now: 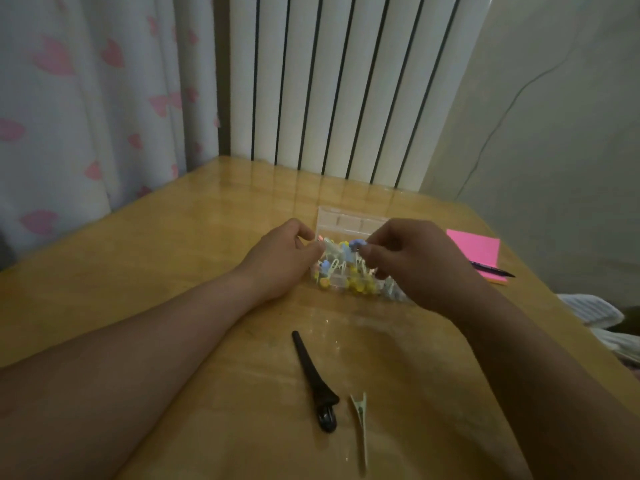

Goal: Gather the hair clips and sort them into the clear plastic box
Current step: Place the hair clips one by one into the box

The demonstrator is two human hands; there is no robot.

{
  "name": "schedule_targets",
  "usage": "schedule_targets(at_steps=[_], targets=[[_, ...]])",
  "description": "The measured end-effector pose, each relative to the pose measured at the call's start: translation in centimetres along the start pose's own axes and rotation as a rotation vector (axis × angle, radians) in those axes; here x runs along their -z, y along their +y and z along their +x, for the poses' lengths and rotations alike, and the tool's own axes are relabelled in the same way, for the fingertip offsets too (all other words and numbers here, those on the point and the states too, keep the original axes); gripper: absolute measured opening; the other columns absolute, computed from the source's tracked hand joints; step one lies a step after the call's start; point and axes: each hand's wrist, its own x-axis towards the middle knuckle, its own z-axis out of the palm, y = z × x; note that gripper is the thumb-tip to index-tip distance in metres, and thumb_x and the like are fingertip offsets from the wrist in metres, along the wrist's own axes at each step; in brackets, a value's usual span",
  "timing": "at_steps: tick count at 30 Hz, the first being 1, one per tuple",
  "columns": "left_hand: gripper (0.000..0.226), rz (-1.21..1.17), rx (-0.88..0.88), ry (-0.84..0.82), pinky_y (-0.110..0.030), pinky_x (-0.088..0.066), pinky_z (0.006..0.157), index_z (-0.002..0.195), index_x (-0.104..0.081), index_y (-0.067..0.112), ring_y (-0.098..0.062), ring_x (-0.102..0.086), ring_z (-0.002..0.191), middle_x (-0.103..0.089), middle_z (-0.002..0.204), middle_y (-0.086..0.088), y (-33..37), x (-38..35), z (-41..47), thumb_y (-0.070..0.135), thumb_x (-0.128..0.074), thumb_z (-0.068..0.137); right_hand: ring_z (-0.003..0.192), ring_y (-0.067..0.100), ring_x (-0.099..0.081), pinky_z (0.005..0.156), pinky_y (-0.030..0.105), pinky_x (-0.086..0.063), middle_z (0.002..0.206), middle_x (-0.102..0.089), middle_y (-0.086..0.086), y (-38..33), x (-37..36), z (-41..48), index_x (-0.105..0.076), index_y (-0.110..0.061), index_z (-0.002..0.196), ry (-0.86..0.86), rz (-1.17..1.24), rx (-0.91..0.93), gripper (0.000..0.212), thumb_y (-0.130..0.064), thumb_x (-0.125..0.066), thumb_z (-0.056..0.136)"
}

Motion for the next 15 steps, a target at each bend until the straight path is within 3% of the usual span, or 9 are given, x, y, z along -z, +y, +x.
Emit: schedule_targets(at_steps=[6,12,15], targets=[[0.035,0.012,0.005,-0.010,-0.032,-0.042,0.064,0.125,-0.062,0.026,-0.011,-0.062,0.078,-0.066,0.090,0.004,0.3,0.2,-0.1,0.053,-0.060,0.102,0.074,0.014,-0.069,0.072,0.038,-0.063,0.080,-0.073,-0.003,-1.2,-2.7,4.3,-0.077,-0.019,0.088,-0.035,-0.253,-0.095,0.027,-0.046,-0.078,0.090],[0.035,0.006,0.001,-0.004,-0.034,-0.044,0.067,0.126,-0.062,0.023,-0.011,-0.062,0.080,-0.066,0.087,0.007,0.3,0.1,0.0,0.048,-0.061,0.102,0.073,0.019,-0.069,0.064,0.032,-0.057,0.076,-0.072,0.002,-1.1,-4.0,5.7,-0.079,-0.017,0.084,-0.109,-0.384,-0.165,0.032,-0.049,-0.075,0.085],[0.035,0.007,0.005,-0.006,-0.035,-0.048,0.071,0.126,-0.062,0.024,-0.013,-0.064,0.084,-0.068,0.089,0.007,0.4,0.1,0.1,0.049,-0.061,0.101,0.073,0.019,-0.072,0.071,0.038,-0.063,0.076,-0.075,0.002,-1.3,-3.5,4.8,-0.081,-0.017,0.081,-0.065,-0.337,-0.156,0.032,-0.045,-0.071,0.091]])
